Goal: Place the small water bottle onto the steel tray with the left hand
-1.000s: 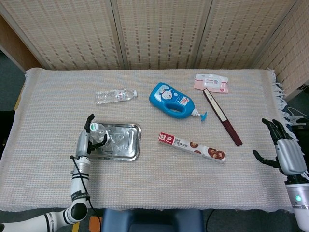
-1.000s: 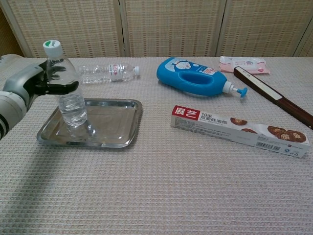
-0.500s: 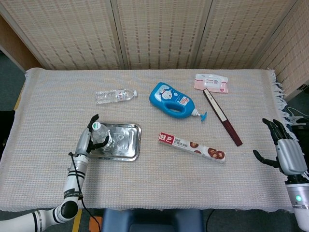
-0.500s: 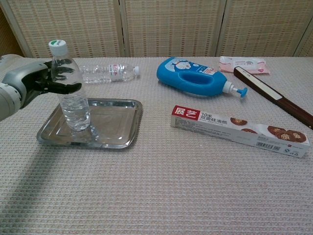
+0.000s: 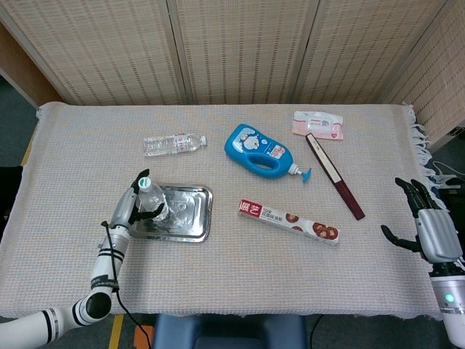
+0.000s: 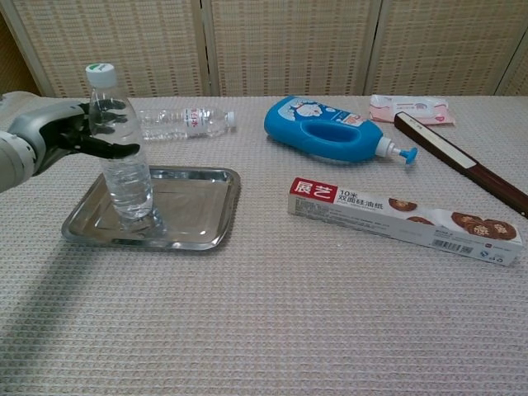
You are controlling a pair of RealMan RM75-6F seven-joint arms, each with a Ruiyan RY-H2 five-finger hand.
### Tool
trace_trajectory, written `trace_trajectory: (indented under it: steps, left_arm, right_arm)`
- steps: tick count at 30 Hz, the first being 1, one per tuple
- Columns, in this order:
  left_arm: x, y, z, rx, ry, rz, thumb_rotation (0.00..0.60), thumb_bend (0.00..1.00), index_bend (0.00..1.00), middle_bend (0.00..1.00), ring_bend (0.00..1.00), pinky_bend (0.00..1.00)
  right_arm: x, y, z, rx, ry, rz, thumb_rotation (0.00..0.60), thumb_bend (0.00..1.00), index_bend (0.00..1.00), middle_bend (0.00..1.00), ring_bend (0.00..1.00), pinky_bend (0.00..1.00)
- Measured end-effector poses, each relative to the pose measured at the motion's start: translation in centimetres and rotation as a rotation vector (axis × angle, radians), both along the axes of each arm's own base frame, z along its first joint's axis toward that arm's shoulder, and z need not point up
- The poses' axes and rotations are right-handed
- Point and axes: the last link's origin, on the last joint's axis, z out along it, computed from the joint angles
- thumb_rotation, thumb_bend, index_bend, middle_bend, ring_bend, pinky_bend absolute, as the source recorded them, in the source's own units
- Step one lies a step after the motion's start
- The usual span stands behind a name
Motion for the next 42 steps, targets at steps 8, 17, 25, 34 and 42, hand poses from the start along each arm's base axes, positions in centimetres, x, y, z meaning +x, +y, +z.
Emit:
trace_trajectory:
  steps: [8, 17, 25, 34, 42]
  left_arm:
    - [-0.1, -0.1, 0.6, -0.007, 0.011, -0.007, 0.6, 0.32, 0.0, 0.0, 0.0, 0.17]
    - [0.3, -0.1, 2.4, 0.008, 0.036, -0.041, 0.6, 0.32, 0.0, 0.0, 0.0, 0.17]
    - [-0.2, 0.2, 3.8, 0.04, 0.103, -0.05, 0.6, 0.32, 0.0, 0.0, 0.0, 0.17]
    - [0.0, 0.2, 5.6, 0.046, 0.13, -0.063, 0.6, 0.32, 0.0, 0.0, 0.0, 0.17]
    - [-0.2, -0.5, 7.5, 0.055, 0.151, -0.057, 0.6, 0.32, 0.0, 0.0, 0.0, 0.18]
  right_arm:
    - [0.0, -0.1, 0.0, 0.0, 0.001, -0.002, 0.6, 0.19, 0.08, 0.11, 0.0, 0.21]
    - [0.0, 0.0, -0.1, 0.003, 0.002, -0.004, 0.6, 0.19, 0.08, 0.11, 0.0, 0.21]
    - [-0.1, -0.1, -0.1, 0.006, 0.003, -0.007, 0.6, 0.19, 0.08, 0.11, 0.0, 0.21]
    - [-0.1, -0.1, -0.3, 0.012, 0.008, -0.01, 0.6, 0.19, 0.08, 0.11, 0.0, 0.21]
    - [-0.1, -0.1, -0.3, 0.012, 0.008, -0.01, 0.6, 0.19, 0.08, 0.11, 0.0, 0.21]
